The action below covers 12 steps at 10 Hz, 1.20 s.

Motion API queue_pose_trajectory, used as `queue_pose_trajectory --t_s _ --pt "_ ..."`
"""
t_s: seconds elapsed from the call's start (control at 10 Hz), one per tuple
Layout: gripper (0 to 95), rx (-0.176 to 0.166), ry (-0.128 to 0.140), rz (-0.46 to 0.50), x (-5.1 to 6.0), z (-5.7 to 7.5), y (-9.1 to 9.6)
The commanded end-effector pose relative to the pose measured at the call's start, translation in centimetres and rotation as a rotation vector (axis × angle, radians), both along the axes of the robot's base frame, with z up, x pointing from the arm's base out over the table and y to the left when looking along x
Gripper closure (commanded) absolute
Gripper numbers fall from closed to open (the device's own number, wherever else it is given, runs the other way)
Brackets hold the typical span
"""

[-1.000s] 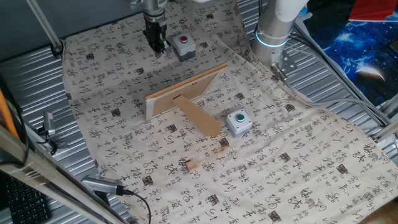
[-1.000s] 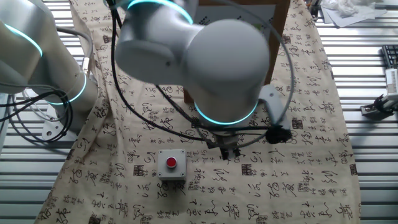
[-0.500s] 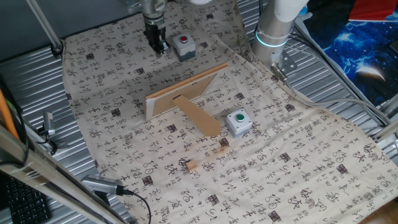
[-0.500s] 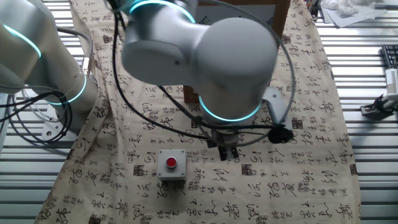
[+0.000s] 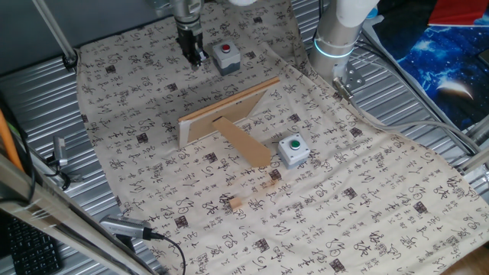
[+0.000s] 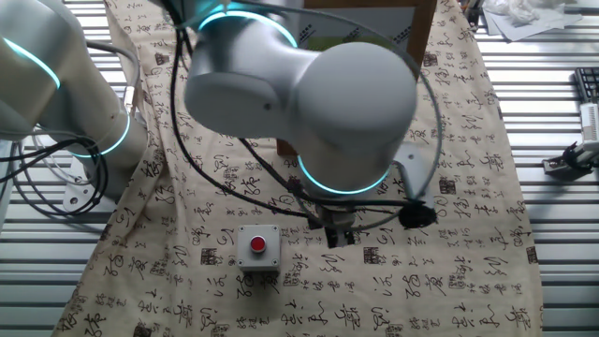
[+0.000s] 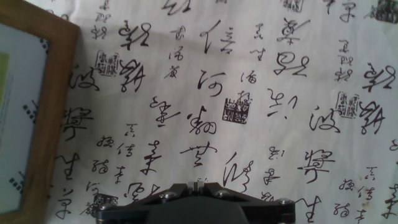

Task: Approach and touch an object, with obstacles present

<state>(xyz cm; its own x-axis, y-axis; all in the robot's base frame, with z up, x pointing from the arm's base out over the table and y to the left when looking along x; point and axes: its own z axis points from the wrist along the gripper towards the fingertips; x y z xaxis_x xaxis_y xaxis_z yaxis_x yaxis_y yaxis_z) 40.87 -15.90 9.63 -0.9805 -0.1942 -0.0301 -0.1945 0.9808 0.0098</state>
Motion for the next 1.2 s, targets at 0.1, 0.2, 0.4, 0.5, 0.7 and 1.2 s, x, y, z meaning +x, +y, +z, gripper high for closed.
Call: queue_pose_trajectory --t_s 0.1,0.2,0.4,0.5,0.7,1.2 --pt "95.0 0.009 -0.006 -0.003 -0.17 -0.62 -0.2" --pt "95.0 0.011 -0.009 -0.005 -0.37 -0.86 -0.2" --pt "95.0 0.011 -0.009 -0.008 -0.52 -0.94 -0.21" --pt "95.0 0.008 -0.008 -0.014 -0.71 -1.02 -0.21" --pt "95.0 0.012 -0.01 -0.027 -0.9 -1.05 -0.22" --pt "95.0 0.019 -0.009 -0.046 -1.03 -1.11 -0.22"
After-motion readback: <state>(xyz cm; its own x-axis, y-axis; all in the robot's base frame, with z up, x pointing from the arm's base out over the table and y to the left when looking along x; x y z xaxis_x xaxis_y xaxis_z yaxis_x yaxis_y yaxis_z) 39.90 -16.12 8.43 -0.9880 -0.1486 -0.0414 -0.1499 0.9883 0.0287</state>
